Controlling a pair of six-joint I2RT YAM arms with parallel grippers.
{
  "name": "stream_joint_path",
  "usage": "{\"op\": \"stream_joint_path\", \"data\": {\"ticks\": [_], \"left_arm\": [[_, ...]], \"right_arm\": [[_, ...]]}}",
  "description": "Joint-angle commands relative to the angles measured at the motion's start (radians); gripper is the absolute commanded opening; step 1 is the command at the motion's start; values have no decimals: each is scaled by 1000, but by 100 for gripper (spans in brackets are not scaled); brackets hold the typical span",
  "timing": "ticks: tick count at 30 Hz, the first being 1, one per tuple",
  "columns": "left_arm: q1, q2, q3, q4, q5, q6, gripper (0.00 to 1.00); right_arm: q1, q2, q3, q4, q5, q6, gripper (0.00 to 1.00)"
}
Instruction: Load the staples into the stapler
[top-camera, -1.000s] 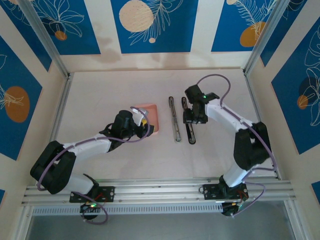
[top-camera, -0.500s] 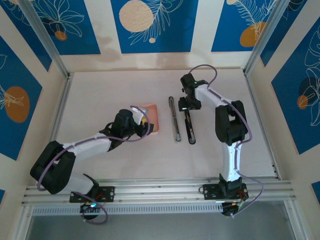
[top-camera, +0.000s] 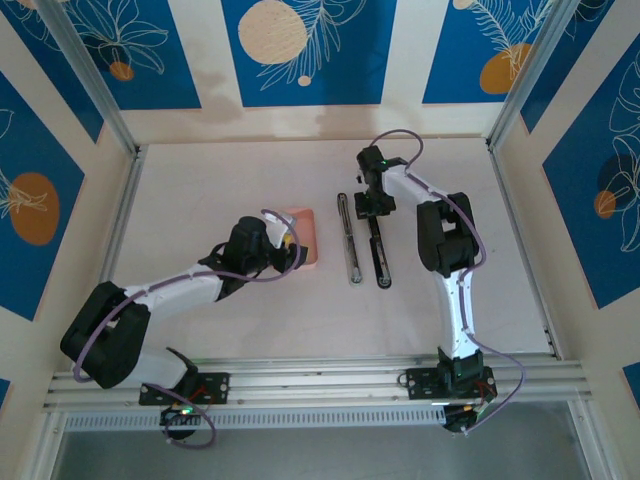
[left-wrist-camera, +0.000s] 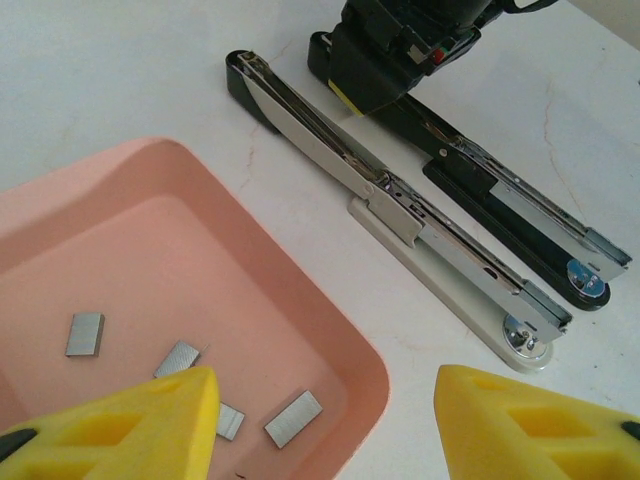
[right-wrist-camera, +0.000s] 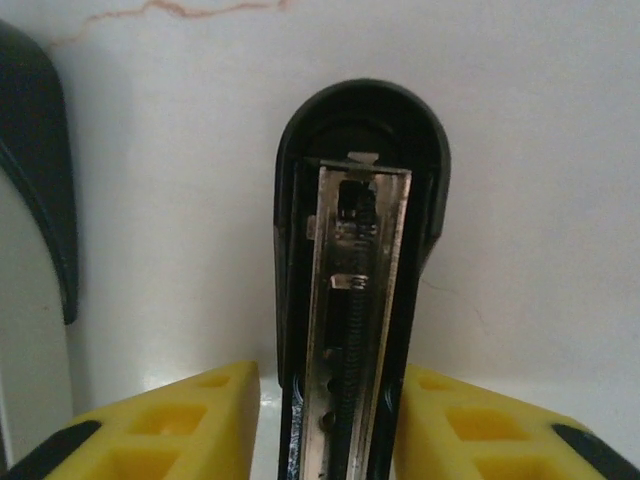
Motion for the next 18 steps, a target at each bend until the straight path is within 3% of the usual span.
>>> {"op": "stream_joint_path", "data": {"ticks": [1, 9, 18], "left_arm": [[-11, 6, 32, -13, -9, 27, 59], [-11, 2, 29, -16, -9, 27, 59], [-11, -20, 17, -16, 3, 25, 59]], "right_arm": [[-6, 16, 32, -15, -13, -12, 33], [-6, -67, -66, 62, -11, -13, 26], [3, -311, -366, 301, -52, -14, 22]]}}
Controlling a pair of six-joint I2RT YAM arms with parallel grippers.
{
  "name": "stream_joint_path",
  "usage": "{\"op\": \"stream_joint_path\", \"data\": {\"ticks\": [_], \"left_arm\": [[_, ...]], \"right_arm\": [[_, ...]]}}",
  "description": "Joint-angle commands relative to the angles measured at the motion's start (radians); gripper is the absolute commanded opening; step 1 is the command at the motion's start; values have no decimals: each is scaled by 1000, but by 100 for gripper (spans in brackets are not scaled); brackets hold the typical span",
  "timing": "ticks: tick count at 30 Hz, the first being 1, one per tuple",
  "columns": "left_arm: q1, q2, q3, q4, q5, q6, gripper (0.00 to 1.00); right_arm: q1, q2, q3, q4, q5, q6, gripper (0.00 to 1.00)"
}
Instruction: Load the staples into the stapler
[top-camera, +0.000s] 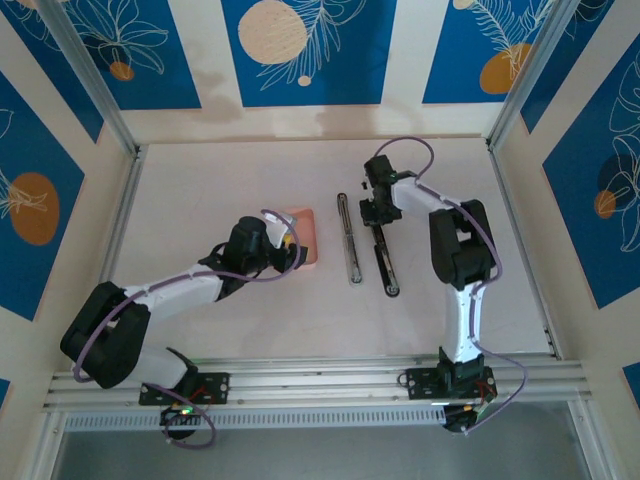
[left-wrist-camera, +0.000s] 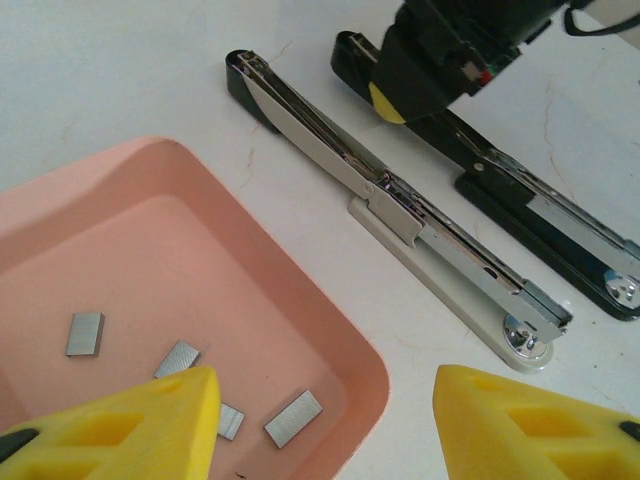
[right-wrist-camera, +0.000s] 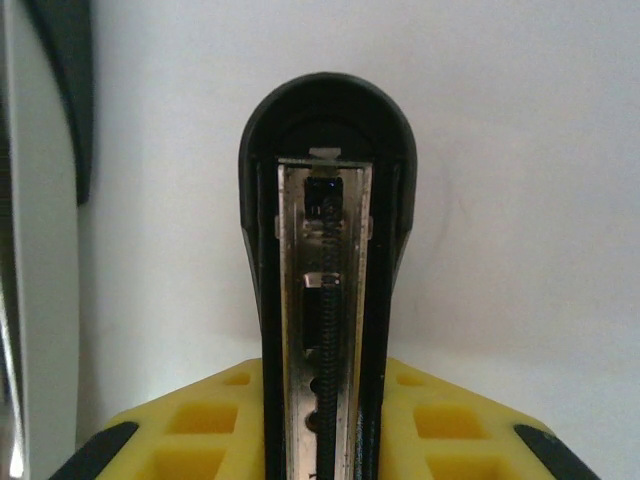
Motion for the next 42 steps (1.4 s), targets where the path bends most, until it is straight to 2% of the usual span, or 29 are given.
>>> {"op": "stream_joint_path", "data": {"ticks": [1, 5, 13, 21, 26, 30, 35, 42], "left_arm": [[-11, -23, 14, -16, 4, 25, 59], [-11, -35, 7, -14, 7, 23, 59], [-11, -48, -11, 7, 14, 6, 59], [-5, -59, -43, 75, 104, 20, 58], [-1, -75, -65, 146, 210, 66, 58], [-1, -68, -73, 214, 375, 114, 59], [-1, -49, -74, 278, 481, 120, 60], [0, -48, -66, 290, 669, 234, 60]], "right_arm": [[11, -128, -92, 134, -41, -11, 22], [32, -235, -221, 241, -44, -23, 22], [73, -443, -473, 464, -124, -65, 21], [132, -634, -694, 660, -229, -189, 18], [157, -735, -793, 719, -339, -251, 16], [174, -821, -858, 739, -390, -268, 16], [202, -918, -948, 791, -487, -321, 16], [260, -960, -1001, 815, -598, -455, 16]]}}
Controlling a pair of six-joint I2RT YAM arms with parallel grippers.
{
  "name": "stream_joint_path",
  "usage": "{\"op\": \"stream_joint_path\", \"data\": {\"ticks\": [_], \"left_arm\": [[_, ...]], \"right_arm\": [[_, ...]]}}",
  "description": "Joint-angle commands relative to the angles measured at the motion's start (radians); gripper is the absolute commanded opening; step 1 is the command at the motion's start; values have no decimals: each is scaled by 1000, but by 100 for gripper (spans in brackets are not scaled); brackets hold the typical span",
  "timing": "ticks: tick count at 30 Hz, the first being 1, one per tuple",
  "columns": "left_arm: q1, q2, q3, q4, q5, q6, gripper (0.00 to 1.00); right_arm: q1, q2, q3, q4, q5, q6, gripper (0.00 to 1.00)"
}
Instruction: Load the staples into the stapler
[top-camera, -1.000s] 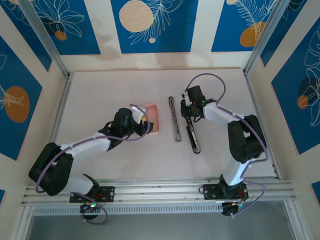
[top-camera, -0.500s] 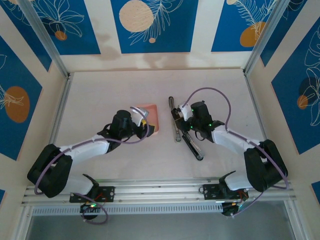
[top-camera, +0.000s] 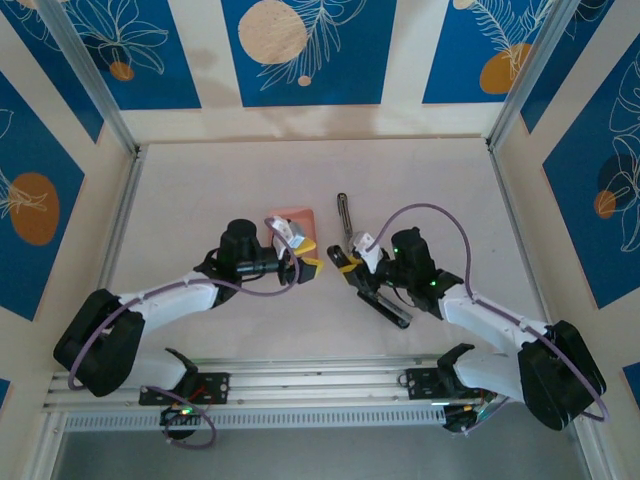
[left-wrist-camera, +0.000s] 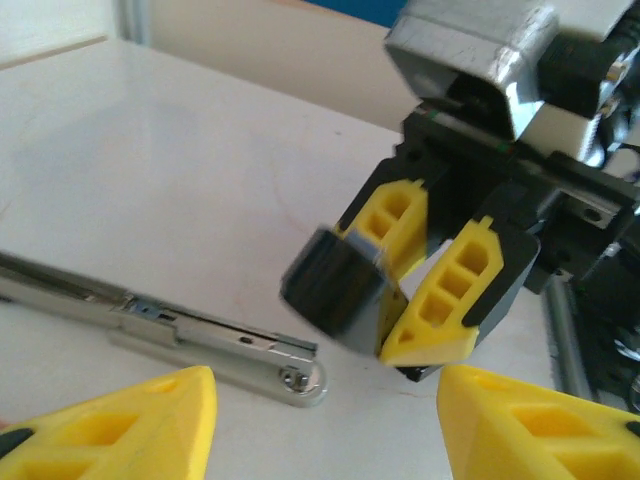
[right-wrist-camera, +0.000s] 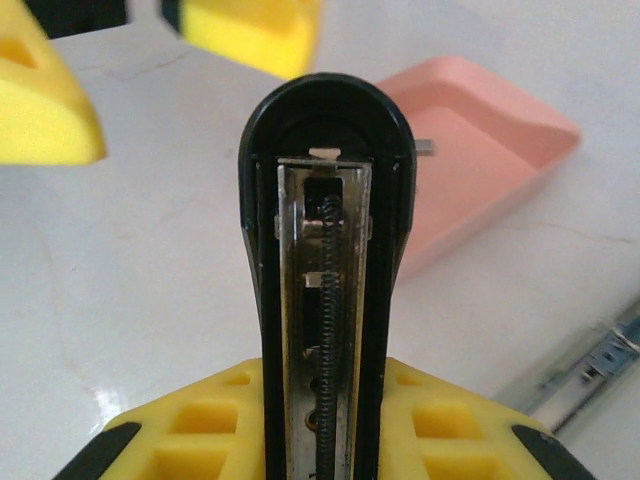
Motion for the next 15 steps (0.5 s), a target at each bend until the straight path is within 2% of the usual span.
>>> {"op": "stream_joint_path", "data": {"ticks": [1, 8, 15], "left_arm": [[-3, -1, 1, 38, 156, 89, 60], [-7, -40, -16, -17, 262, 231, 61], [-15, -48, -14, -50, 297, 274, 51]], "right_arm": [[26, -23, -6, 68, -99, -104, 16], [45, -15, -5, 83, -213, -170, 17], [51, 25, 29, 73, -294, -181, 17]]}}
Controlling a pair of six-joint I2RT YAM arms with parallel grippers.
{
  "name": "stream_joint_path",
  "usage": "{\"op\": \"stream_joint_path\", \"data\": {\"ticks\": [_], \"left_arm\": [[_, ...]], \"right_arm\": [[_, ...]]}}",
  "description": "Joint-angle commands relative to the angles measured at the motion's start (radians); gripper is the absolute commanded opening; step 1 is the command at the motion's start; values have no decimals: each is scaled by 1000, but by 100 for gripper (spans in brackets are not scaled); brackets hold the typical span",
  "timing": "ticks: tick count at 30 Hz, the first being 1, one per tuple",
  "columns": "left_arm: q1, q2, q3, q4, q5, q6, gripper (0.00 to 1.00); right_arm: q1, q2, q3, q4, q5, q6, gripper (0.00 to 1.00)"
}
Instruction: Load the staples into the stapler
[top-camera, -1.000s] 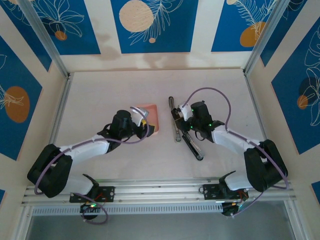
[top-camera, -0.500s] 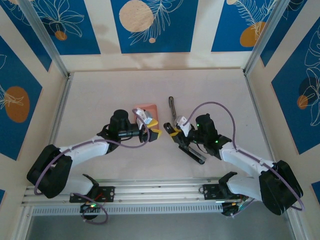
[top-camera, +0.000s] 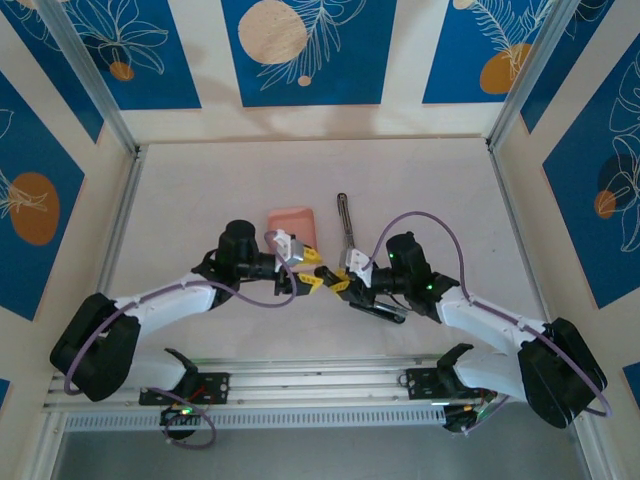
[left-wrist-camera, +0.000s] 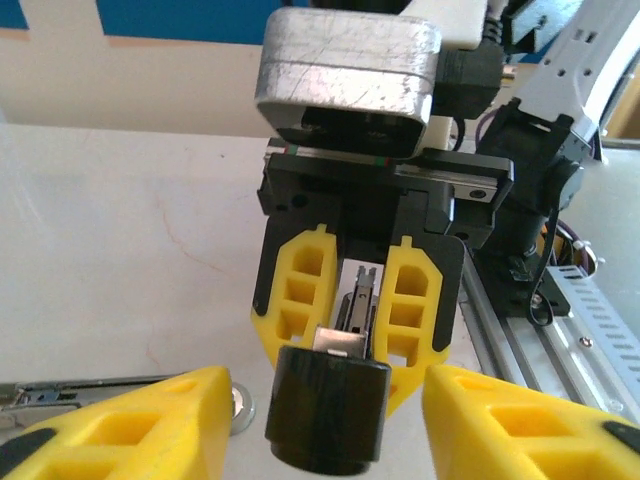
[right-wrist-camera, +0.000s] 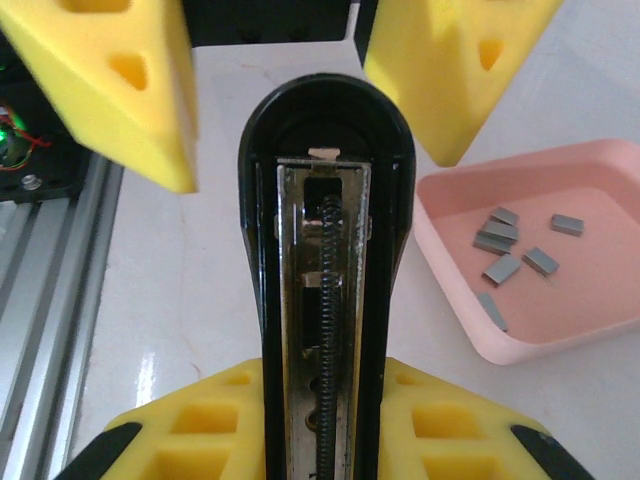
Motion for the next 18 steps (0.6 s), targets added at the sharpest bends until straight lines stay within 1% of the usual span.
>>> {"op": "stream_joint_path", "data": {"ticks": [1, 4, 11, 18], "left_arm": [[-15, -18, -8, -15, 70, 56, 49], [-20, -15, -11, -20, 85, 63, 46], [-26, -15, -25, -26, 86, 69, 46], [-28, -25, -44, -22, 52, 68, 39]], "right_arm": [[8, 18, 46, 49, -86, -28, 17], [12, 35, 57, 57, -99, -30, 17], [18, 56, 77, 68, -118, -26, 17], [21, 59, 76, 100, -118, -13, 17]]}}
